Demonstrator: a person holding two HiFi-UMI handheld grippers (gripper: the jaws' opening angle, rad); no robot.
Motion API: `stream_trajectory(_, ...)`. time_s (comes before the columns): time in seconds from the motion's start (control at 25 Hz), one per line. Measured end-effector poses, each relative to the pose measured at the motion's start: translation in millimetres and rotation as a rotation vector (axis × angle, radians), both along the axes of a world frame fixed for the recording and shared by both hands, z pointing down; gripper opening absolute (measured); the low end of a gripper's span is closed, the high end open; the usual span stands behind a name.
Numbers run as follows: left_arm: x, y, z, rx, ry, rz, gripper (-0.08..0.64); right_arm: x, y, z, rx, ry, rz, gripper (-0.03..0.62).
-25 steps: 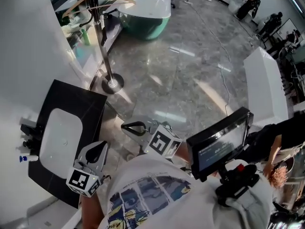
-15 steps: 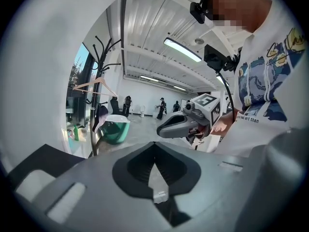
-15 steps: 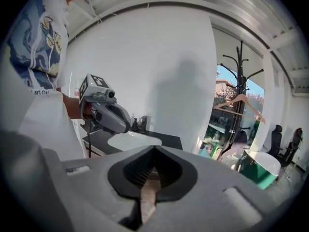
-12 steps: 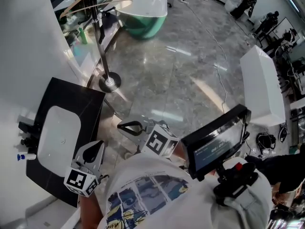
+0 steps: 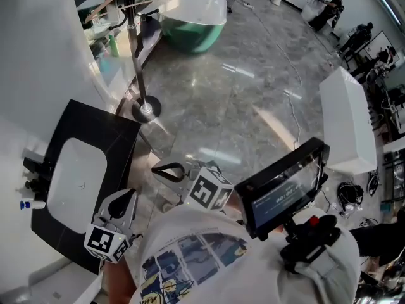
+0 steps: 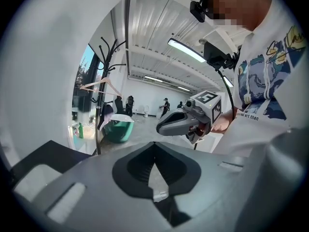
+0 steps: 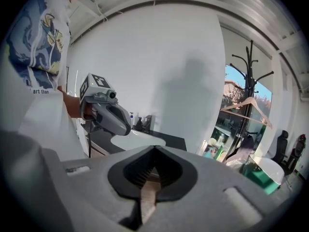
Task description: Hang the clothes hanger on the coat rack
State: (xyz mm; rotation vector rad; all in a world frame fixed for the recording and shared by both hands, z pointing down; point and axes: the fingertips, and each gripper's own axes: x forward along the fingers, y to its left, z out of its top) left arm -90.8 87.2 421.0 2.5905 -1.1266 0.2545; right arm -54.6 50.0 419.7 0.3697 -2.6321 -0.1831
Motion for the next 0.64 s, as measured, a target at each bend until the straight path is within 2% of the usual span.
stream_trajectory(0.36, 6.3, -27.2, 5.5, -0.022, -0.007, 0.008, 0.002, 6.2, -27.4, 6.2, -0.017, -0.001, 0.009, 0.000)
stream_trajectory(0.64, 12.6, -69.6, 11.3, -0.020, -0.011, 0.009, 0.002, 15.3, -70.5, 11.3, -0.017, 0.000, 0.009, 0.000)
